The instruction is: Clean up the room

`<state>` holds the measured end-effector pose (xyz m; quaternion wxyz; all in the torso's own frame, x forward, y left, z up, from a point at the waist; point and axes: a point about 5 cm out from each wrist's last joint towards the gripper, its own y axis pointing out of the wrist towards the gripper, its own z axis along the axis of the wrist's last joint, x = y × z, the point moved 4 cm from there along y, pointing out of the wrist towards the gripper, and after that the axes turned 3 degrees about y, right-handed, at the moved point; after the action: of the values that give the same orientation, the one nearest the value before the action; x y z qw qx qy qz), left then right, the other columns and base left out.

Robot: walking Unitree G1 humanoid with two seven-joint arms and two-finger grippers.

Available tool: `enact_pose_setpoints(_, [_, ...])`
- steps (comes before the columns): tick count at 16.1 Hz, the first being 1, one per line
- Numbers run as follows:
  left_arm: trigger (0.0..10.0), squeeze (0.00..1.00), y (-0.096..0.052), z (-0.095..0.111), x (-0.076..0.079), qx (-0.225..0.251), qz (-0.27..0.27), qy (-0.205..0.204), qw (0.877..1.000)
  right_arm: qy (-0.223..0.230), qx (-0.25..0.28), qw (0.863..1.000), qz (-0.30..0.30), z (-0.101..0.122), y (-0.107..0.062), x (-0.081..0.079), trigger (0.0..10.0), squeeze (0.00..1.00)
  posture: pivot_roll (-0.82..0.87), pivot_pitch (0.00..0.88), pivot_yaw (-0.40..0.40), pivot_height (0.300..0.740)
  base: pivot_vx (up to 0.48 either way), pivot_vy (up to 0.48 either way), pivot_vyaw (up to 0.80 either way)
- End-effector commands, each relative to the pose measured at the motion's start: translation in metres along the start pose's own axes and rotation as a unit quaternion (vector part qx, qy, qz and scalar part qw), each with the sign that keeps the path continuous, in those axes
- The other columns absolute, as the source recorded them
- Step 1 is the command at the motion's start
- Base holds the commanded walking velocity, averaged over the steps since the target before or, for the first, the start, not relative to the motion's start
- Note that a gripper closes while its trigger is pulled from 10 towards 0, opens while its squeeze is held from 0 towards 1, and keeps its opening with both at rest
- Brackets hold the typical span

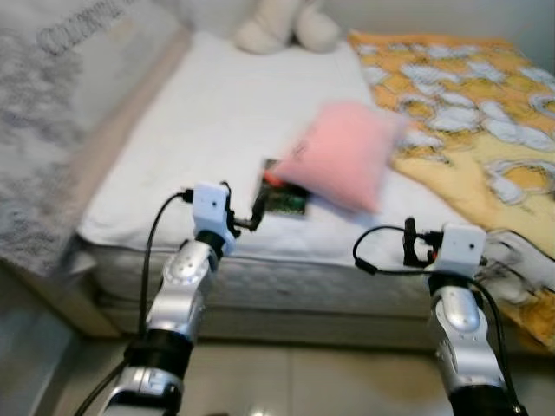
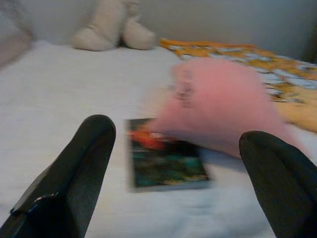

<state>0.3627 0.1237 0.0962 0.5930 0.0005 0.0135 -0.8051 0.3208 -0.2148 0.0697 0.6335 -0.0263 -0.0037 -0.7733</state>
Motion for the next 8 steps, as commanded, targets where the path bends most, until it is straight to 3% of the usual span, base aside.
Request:
enact_pose_setpoints(1, [10.0,0.0,0.002,0.005,-0.001,0.006,0.001,0.007,1.0,-0.002,-0.004,1.0,0.005,-0.001,0.0,-0.002,10.0,0.97,0.01,0.0,0.027,0.728,0.48,0.0,-0.77])
enact_pose_setpoints(8, [10.0,0.0,0.005,0.004,0.009,0.006,-0.015,0.02,1.0,0.0,0.008,1.0,0.005,0.004,-0.001,-0.003,10.0,0.96,0.0,0.0,0.031,0.728,0.48,0.0,-0.06])
